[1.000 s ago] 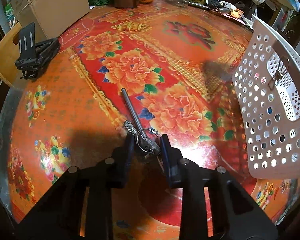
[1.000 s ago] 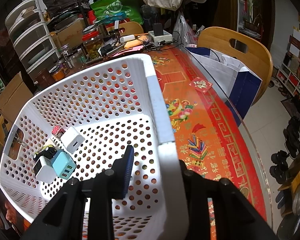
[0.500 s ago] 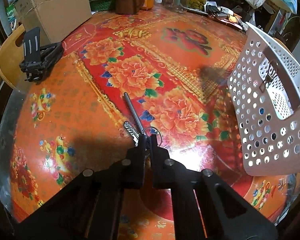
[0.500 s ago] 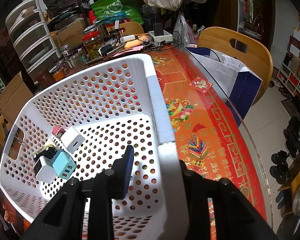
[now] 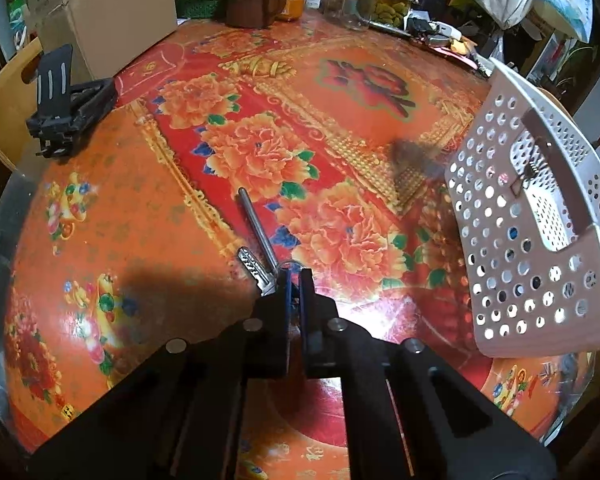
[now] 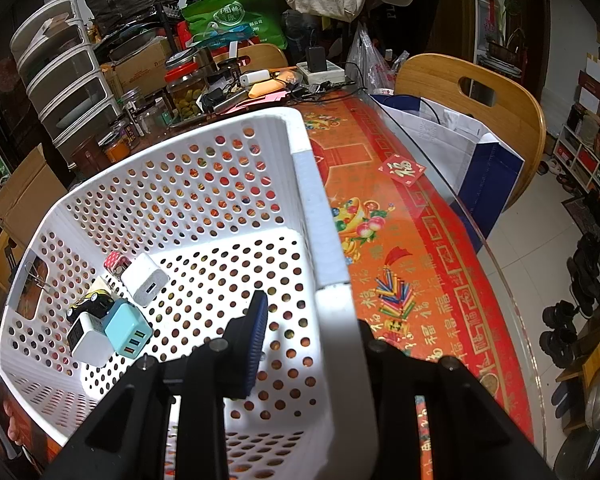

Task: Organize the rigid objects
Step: 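Close the left tool on the metal key ring on the table, then carry the key ring into the basket and open the left tool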

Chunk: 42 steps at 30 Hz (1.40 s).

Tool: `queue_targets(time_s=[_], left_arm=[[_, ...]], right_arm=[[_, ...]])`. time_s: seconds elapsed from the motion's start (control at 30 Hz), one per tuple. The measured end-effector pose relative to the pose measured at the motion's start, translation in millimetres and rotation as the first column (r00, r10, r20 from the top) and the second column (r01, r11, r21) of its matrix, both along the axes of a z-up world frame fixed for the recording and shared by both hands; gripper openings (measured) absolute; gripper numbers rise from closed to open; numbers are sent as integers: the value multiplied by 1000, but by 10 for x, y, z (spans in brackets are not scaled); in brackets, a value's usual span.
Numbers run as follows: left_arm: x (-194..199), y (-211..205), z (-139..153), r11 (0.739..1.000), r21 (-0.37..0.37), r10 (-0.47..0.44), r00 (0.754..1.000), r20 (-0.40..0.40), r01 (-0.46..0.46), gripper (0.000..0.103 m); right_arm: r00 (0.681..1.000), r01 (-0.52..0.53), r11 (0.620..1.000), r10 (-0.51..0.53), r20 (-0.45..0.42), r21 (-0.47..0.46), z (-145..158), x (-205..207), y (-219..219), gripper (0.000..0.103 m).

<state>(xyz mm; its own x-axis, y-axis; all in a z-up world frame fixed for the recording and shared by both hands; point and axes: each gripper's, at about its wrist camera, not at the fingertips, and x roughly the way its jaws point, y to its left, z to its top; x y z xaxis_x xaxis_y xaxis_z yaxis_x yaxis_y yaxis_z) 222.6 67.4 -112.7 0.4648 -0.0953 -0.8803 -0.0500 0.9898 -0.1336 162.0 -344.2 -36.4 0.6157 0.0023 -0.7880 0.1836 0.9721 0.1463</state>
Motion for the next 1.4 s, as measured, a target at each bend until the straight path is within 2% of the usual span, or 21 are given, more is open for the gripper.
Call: queue_targets(time_s=[0.07,0.1,0.13,0.17,0.27,0.43,0.47,0.5,0.53,0.6,0.83,1.03,1.4], left_arm=[[8,-2,-9,1000,15,10,1000,0,-10,29],[1,-3,-5,1000,27,15,1000,6,-16,52],[2,-9,-2,999,32,20,1000,15,-21,66],[-12,-7,16,999,38,26,999,28,-27,69],[-9,-6,33,998,50,31,999,30,-32,69],[42,-6,-97,998,46,43,999,-11,-43,67],[50,-20,-134,998,53,46,999,-20,-45,62],[49,-52,-146,995,90,52,999,-10,-51,52],[44,-66,-143,994,91,53,999,0,-53,40],[49,-85,-135,995,83,51,999,-1,-50,24],[10,-57,-128,995,76,58,998,10,-59,24],[-77,-62,-2,996,76,53,998,40,-56,24],[-235,-88,465,995,85,38,991,125,-49,24]], right_arm=[[1000,-1,1000,1,1,1,3,-1,1,29],[1000,-2,1000,2,2,1,5,-3,1,29],[1000,-3,1000,3,2,0,8,-4,0,29],[1000,-3,1000,3,2,0,7,-4,0,29],[1000,-2,1000,2,2,1,7,-6,0,29],[1000,-3,1000,3,5,2,17,-8,5,30],[1000,-3,1000,3,5,2,19,-9,6,30],[1000,-3,1000,3,4,2,16,-9,6,30],[1000,-3,1000,3,5,2,15,-9,5,30],[1000,-2,1000,2,4,2,14,-9,5,30],[1000,-4,1000,4,6,2,20,-16,4,30],[1000,-4,1000,4,6,2,19,-18,4,30],[1000,-4,1000,4,7,4,21,-21,2,30]])
